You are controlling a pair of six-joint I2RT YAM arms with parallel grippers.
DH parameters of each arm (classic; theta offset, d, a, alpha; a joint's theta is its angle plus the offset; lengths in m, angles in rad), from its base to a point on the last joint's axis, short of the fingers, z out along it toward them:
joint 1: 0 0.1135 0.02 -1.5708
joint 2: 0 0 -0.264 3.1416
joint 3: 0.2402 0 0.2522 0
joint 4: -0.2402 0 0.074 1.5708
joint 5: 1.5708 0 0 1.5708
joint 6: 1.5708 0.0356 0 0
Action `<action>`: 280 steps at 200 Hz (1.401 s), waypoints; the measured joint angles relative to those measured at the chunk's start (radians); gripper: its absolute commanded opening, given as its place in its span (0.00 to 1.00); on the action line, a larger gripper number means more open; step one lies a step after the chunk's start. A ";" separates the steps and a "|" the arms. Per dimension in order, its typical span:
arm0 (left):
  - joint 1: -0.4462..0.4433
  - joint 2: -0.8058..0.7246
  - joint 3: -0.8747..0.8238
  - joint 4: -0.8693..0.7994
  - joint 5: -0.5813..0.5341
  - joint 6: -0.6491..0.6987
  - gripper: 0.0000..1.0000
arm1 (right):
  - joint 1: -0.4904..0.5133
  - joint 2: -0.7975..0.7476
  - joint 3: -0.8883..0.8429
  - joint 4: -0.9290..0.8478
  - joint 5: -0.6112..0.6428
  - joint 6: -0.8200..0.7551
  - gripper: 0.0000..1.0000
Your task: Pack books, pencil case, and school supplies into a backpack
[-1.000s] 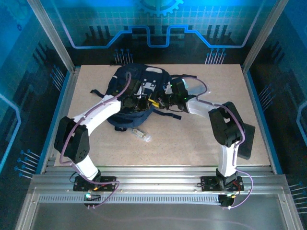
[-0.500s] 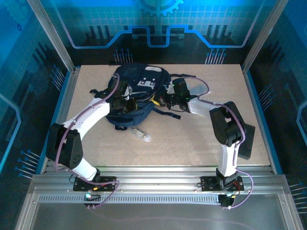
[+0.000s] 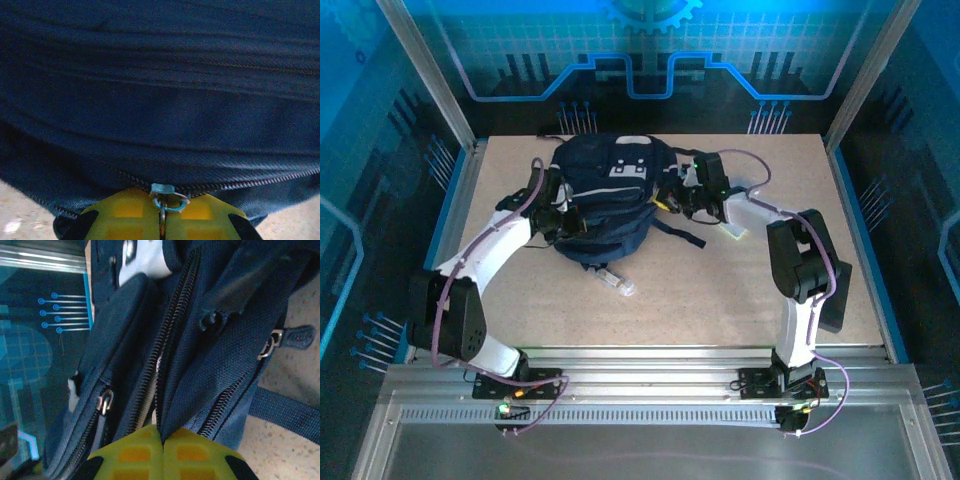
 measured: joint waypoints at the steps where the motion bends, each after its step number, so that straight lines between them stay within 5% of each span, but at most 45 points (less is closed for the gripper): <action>1: -0.006 -0.003 0.000 0.002 0.000 -0.003 0.00 | -0.001 0.001 0.003 -0.003 0.002 -0.002 0.00; 18: -0.092 -0.015 0.022 0.002 -0.009 -0.023 0.00 | -0.024 0.023 0.068 -0.051 0.033 -0.031 0.01; 49: -0.201 0.037 0.109 0.019 0.009 -0.058 0.00 | -0.074 0.060 0.153 -0.091 0.070 -0.052 0.48; 68: -0.214 0.114 0.176 0.018 0.031 -0.070 0.00 | -0.103 0.051 0.163 -0.098 0.105 -0.080 0.65; 97: -0.228 0.274 0.315 0.018 0.070 -0.084 0.00 | -0.121 -0.050 0.104 -0.154 0.145 -0.110 0.79; 124: -0.247 0.378 0.418 0.035 0.092 -0.084 0.00 | -0.121 -0.212 -0.009 -0.187 0.138 -0.122 0.81; 158: -0.288 0.424 0.479 0.024 0.108 -0.084 0.00 | -0.111 -0.342 -0.142 -0.179 0.111 -0.093 0.80; 206: -0.346 0.426 0.480 0.017 0.115 -0.085 0.00 | -0.037 -0.233 -0.148 -0.115 0.093 -0.025 0.77; 221: -0.359 0.426 0.479 0.013 0.117 -0.084 0.00 | -0.018 -0.168 -0.131 -0.085 0.093 -0.003 0.60; 242: -0.365 0.426 0.459 0.015 0.112 -0.082 0.00 | -0.007 -0.109 -0.119 -0.039 0.074 0.029 0.00; 280: -0.354 0.405 0.376 0.045 0.089 -0.056 0.00 | 0.014 -0.105 -0.141 0.019 0.065 0.070 0.00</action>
